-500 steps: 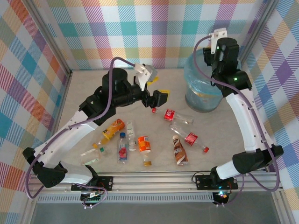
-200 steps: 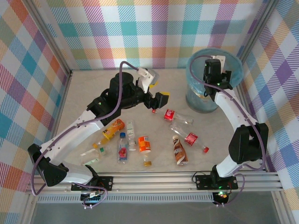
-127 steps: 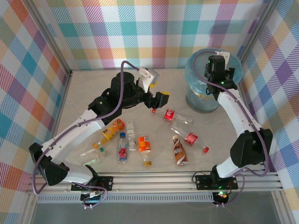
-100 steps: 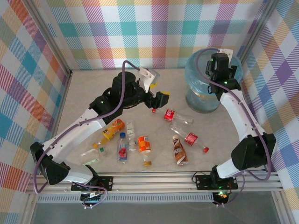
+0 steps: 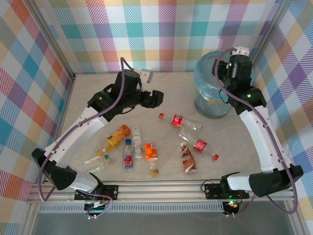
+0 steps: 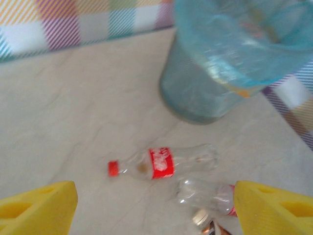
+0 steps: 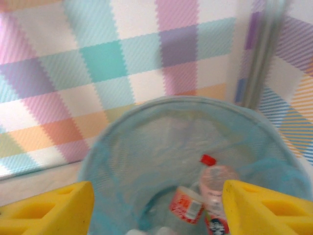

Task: Put the plastic bottles in the bin

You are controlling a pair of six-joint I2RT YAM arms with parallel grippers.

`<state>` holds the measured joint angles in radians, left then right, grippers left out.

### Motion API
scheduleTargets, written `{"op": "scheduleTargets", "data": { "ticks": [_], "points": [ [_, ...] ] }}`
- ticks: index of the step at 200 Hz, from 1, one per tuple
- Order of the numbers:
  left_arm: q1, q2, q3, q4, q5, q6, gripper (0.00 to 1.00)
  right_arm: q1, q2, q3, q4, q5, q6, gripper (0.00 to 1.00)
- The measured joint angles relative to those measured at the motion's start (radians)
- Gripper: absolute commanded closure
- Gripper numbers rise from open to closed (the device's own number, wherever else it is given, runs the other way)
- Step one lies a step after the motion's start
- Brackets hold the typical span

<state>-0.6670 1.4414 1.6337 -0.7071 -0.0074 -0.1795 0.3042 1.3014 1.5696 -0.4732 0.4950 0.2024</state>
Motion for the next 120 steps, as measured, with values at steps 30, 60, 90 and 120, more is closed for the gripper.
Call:
{"op": "scheduleTargets", "data": {
  "ticks": [30, 60, 90, 120],
  "points": [
    [0.113, 0.026, -0.011, -0.143, 0.000, -0.061, 0.17, 0.121, -0.027, 0.003, -0.013, -0.053, 0.000, 0.31],
    [0.260, 0.037, -0.077, -0.240, 0.014, -0.056, 0.16, 0.211, -0.027, -0.027, -0.014, -0.132, 0.000, 0.32],
    [0.379, 0.079, -0.140, -0.319, -0.020, 0.069, 0.08, 0.256, -0.027, -0.107, -0.018, -0.211, 0.005, 0.32],
    [0.405, 0.101, -0.226, -0.342, -0.098, 0.276, 0.06, 0.266, -0.027, -0.163, -0.019, -0.269, 0.012, 0.32]
  ]
}}
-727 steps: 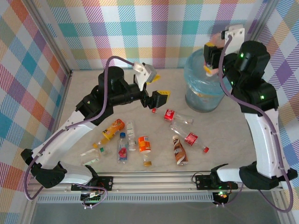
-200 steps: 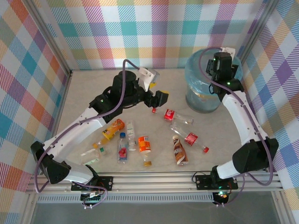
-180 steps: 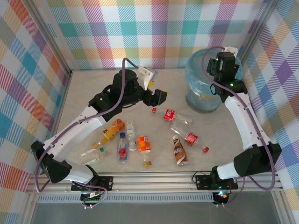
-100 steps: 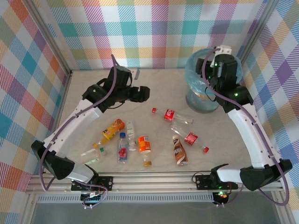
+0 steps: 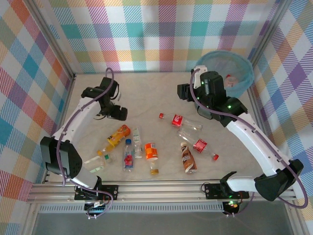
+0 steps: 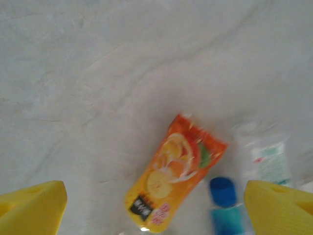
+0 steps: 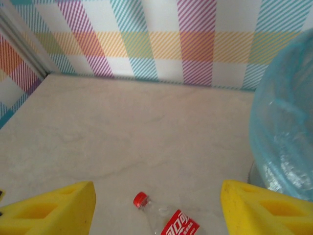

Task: Put the plastic bottles in the bin

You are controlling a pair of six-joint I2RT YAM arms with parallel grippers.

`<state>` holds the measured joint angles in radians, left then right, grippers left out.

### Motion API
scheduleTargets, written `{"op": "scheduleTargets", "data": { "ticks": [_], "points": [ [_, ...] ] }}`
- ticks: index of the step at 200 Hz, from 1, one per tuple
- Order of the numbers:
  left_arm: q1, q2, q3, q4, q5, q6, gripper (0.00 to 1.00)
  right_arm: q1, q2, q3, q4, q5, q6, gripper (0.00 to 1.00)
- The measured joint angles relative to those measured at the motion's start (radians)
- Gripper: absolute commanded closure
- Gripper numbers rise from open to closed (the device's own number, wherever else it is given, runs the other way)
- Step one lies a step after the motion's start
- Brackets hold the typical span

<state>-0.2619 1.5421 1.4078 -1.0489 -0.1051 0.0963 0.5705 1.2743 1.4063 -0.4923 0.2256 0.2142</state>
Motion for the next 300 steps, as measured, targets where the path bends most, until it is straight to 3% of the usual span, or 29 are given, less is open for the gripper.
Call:
{"op": "scheduleTargets", "data": {
  "ticks": [57, 97, 157, 196, 258, 300],
  "points": [
    [0.079, -0.153, -0.251, 0.034, 0.105, 0.408, 0.05, 0.000, -0.019, -0.041, 0.003, -0.082, -0.037, 0.31],
    [0.125, -0.174, -0.358, 0.030, 0.143, 0.585, 0.06, 0.000, -0.030, -0.060, 0.005, -0.108, -0.103, 0.31],
    [0.148, -0.114, -0.397, 0.107, 0.164, 0.638, 0.16, 0.000, -0.066, -0.103, 0.026, -0.126, -0.148, 0.31],
    [0.148, -0.026, -0.397, 0.144, 0.167, 0.642, 0.15, 0.000, -0.069, -0.106, 0.029, -0.125, -0.159, 0.30],
    [0.148, -0.018, -0.448, 0.216, 0.168, 0.642, 0.17, 0.000, -0.069, -0.109, 0.029, -0.107, -0.201, 0.30],
    [0.148, 0.029, -0.448, 0.243, 0.166, 0.640, 0.23, 0.000, -0.067, -0.109, 0.029, -0.103, -0.212, 0.30]
  ]
}}
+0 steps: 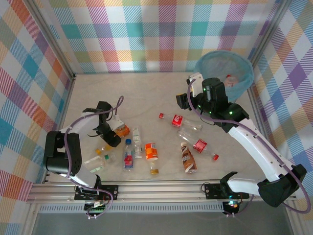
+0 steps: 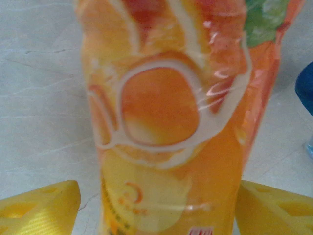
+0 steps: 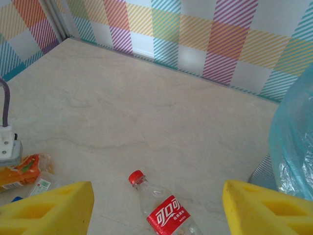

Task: Put the plastic bottles in the bin

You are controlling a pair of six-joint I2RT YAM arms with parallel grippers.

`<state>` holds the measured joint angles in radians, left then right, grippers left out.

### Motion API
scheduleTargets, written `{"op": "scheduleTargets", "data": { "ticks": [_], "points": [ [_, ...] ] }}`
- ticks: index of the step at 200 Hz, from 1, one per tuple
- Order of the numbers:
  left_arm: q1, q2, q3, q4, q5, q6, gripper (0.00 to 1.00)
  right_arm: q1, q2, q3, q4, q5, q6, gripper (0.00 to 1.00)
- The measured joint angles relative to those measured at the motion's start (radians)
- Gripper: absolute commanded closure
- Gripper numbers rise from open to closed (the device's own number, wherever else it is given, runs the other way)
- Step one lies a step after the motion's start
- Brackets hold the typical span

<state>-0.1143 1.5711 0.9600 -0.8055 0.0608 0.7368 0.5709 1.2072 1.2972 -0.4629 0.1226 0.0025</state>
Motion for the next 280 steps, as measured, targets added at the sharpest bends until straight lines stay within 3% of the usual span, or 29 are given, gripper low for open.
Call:
{"op": "scheduleTargets", "data": {
  "ticks": [62, 95, 150, 176, 203, 227, 256, 280],
  "points": [
    [0.000, 0.027, 0.000, 0.009, -0.010, -0.008, 0.40, 0.000, 0.008, 0.000, -0.002, 0.012, -0.016, 0.30],
    [0.010, 0.006, 0.003, 0.023, -0.014, -0.018, 0.43, 0.000, 0.007, 0.001, -0.002, 0.015, -0.018, 0.30],
    [0.066, -0.212, 0.050, 0.021, 0.019, -0.056, 0.44, 0.000, 0.006, 0.037, -0.011, -0.001, -0.006, 0.31],
    [0.070, -0.344, 0.140, 0.016, 0.105, -0.077, 0.42, 0.000, 0.000, 0.074, -0.010, -0.058, 0.026, 0.31],
    [0.064, -0.480, 0.231, 0.056, 0.294, -0.138, 0.42, 0.000, -0.012, 0.107, 0.026, -0.204, 0.069, 0.30],
    [0.006, -0.523, 0.307, 0.122, 0.449, -0.206, 0.42, 0.000, -0.006, 0.127, 0.106, -0.400, 0.141, 0.28],
    [-0.164, -0.488, 0.378, 0.170, 0.554, -0.242, 0.42, 0.003, 0.052, 0.182, 0.222, -0.594, 0.248, 0.26],
    [-0.288, -0.427, 0.423, 0.200, 0.612, -0.251, 0.43, 0.019, 0.105, 0.220, 0.281, -0.673, 0.292, 0.22]
  ]
}}
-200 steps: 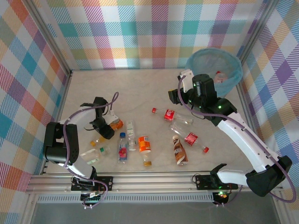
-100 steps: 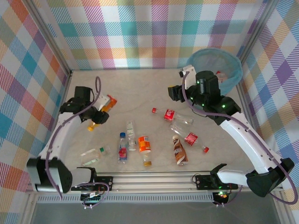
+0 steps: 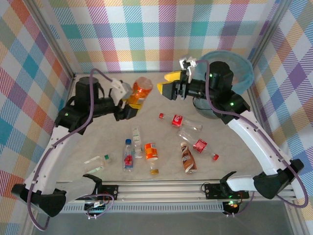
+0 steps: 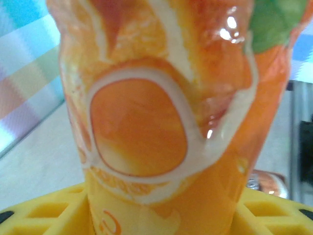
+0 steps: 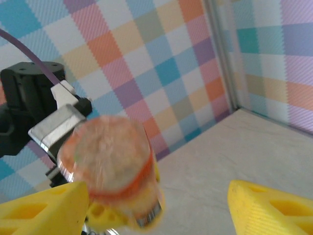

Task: Put the plastic bottles in the bin

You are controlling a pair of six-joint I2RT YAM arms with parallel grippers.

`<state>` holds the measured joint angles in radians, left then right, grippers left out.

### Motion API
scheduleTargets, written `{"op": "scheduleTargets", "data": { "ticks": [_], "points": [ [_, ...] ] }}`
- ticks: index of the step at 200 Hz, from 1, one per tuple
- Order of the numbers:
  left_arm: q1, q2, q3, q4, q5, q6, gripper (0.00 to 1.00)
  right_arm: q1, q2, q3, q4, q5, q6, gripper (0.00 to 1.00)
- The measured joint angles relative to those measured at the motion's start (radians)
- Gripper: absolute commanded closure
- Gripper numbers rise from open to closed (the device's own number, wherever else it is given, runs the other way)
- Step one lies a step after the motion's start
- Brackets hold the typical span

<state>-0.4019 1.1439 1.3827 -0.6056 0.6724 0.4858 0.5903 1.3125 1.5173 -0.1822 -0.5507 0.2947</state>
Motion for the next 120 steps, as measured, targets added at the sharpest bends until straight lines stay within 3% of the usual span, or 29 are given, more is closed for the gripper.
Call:
{"op": "scheduleTargets", "data": {
  "ticks": [46, 120],
  "points": [
    [-0.081, 0.088, 0.048, 0.021, 0.108, -0.002, 0.43, -0.005, 0.010, 0.003, 0.055, -0.137, -0.003, 0.13],
    [-0.128, 0.121, 0.057, 0.060, 0.284, 0.008, 0.44, -0.008, -0.040, -0.005, 0.069, -0.272, -0.084, 0.10]
  ]
}}
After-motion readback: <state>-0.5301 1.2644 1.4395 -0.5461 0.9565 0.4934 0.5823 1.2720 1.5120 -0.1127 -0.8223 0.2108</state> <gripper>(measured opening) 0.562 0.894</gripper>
